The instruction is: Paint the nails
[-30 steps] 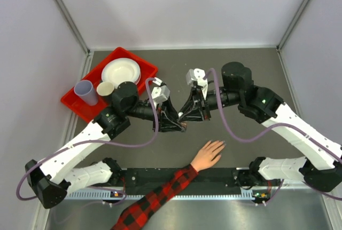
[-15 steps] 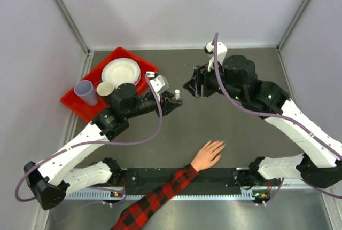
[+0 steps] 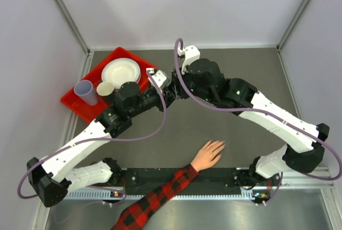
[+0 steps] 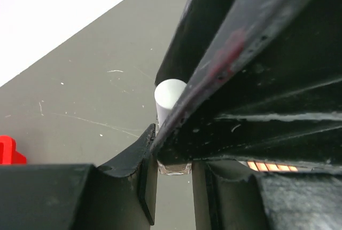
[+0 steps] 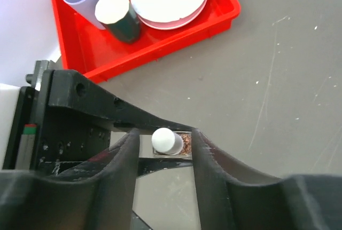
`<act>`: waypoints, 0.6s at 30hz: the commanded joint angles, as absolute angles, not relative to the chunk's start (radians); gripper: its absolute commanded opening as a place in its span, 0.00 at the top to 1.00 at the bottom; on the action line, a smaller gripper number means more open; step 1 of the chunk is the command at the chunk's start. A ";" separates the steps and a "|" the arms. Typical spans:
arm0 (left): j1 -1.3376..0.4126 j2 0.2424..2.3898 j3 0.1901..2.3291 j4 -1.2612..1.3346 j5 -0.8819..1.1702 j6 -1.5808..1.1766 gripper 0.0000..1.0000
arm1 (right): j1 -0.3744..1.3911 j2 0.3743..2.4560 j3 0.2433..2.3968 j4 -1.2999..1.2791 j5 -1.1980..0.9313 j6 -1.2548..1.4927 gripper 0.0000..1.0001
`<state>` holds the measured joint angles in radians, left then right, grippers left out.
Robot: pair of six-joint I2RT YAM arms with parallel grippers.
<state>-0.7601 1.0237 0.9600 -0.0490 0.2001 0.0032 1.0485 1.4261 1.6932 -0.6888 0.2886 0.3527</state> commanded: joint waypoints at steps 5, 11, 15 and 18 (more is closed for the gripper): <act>-0.762 0.937 0.936 0.031 0.207 -0.037 1.00 | 1.062 1.416 1.712 -0.687 0.296 0.353 1.00; -0.738 0.927 0.977 -0.031 0.742 -0.037 1.00 | 1.055 1.324 1.614 -0.652 -0.047 0.040 1.00; -0.721 1.027 1.041 -0.018 1.284 -0.133 1.00 | 1.007 1.229 1.448 -0.556 -0.701 -0.208 1.00; -0.721 1.107 1.110 -0.099 1.381 -0.138 1.00 | 0.948 1.294 1.495 -0.632 -0.930 -0.238 1.00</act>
<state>-0.7059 1.0306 0.9798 -0.1570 0.9268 -0.0872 0.9894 1.2148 1.4834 -0.6750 -0.3653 -0.0711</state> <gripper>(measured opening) 0.307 0.075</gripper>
